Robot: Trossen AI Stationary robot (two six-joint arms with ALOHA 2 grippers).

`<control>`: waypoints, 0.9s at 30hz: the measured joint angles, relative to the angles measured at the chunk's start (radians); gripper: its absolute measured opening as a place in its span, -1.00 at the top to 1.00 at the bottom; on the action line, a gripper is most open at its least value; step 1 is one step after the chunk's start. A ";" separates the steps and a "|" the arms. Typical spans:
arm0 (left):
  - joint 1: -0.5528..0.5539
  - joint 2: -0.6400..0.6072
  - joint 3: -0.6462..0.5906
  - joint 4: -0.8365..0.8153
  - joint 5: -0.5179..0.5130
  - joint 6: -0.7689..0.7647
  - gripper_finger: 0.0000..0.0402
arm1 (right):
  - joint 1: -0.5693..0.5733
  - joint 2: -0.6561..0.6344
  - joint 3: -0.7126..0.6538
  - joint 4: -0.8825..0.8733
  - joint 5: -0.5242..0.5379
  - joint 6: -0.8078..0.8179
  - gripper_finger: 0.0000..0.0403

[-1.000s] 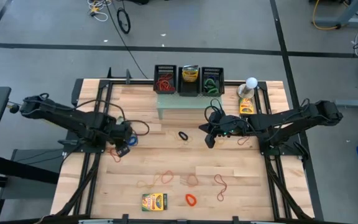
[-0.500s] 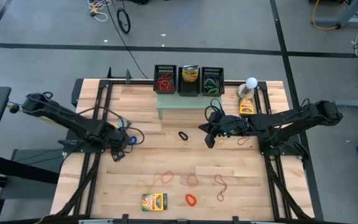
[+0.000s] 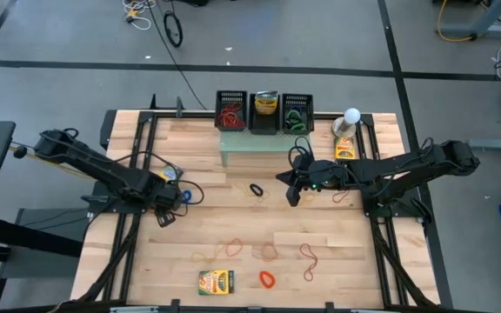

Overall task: Pick & Place Office Desk Supplies
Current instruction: Put the red rubber band into the left black bin on the shelf

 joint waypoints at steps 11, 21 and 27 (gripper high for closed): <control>0.000 -0.012 0.193 -0.016 -0.015 0.049 0.98 | 0.000 0.000 0.000 -0.001 0.000 -0.008 0.96; 0.008 -0.115 0.547 -0.154 -0.098 0.113 0.98 | 0.000 0.000 0.000 -0.001 0.000 -0.006 0.96; 0.132 -0.112 0.771 -0.147 -0.238 0.182 0.98 | 0.000 0.000 0.000 -0.001 0.000 -0.008 0.96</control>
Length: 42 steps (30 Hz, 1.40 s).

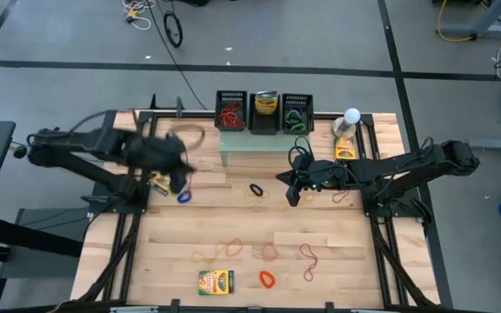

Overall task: Pick & Place Office Desk Supplies
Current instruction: Put the red rubber band into the left black bin on the shelf, then put the yellow rubber band into the left black bin on the shelf

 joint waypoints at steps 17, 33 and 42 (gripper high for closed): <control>0.673 0.336 0.402 0.316 0.165 0.554 0.98 | 0.000 0.000 0.000 0.023 0.000 0.008 0.96; 0.828 0.624 0.426 0.235 0.310 0.536 0.80 | 0.000 0.000 0.000 0.023 0.024 -0.012 0.96; 0.830 0.625 0.500 0.157 0.377 0.521 0.23 | 0.000 0.000 0.000 0.023 0.024 -0.009 0.96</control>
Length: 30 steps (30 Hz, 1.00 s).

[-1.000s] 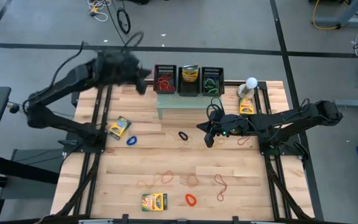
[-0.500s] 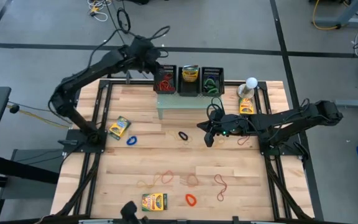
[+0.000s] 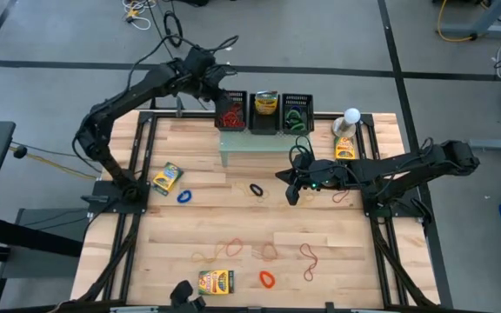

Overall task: Pick & Place Office Desk Supplies
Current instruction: Put the yellow rubber band into the left black bin on the shelf

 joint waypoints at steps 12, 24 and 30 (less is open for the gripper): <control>-0.171 -0.255 -0.167 0.070 -0.057 0.033 0.79 | 0.006 -0.086 0.005 -0.136 0.003 0.060 0.96; -0.485 -0.603 -0.930 0.861 -0.109 -0.169 0.96 | 0.012 -0.137 -0.255 0.192 -0.067 0.213 0.99; -0.578 -0.693 -1.149 1.034 -0.229 -0.253 0.94 | 0.068 -0.136 -0.214 -0.174 -0.088 0.272 0.98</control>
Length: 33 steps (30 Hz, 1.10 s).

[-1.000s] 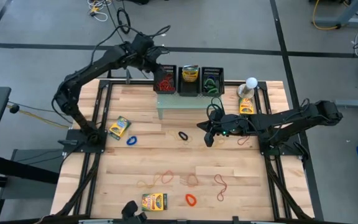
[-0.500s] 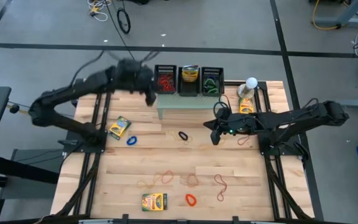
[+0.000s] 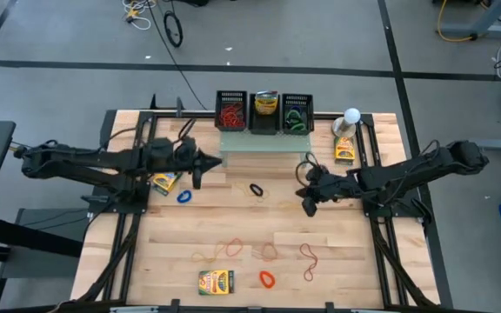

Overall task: Pick & Place Office Desk Supplies
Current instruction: Put the yellow rubber band into the left black bin on the shelf

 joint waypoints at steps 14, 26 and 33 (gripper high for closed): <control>-0.066 -0.041 -0.186 0.176 -0.111 -0.096 0.94 | -0.048 0.190 0.008 -0.084 -0.171 -0.294 0.41; -0.069 -0.041 -0.185 0.177 -0.111 -0.123 0.93 | -0.084 0.364 0.008 -0.022 -0.205 -0.371 0.42; -0.069 -0.041 -0.185 0.177 -0.109 -0.129 0.93 | -0.083 0.384 0.011 -0.021 -0.205 -0.416 0.58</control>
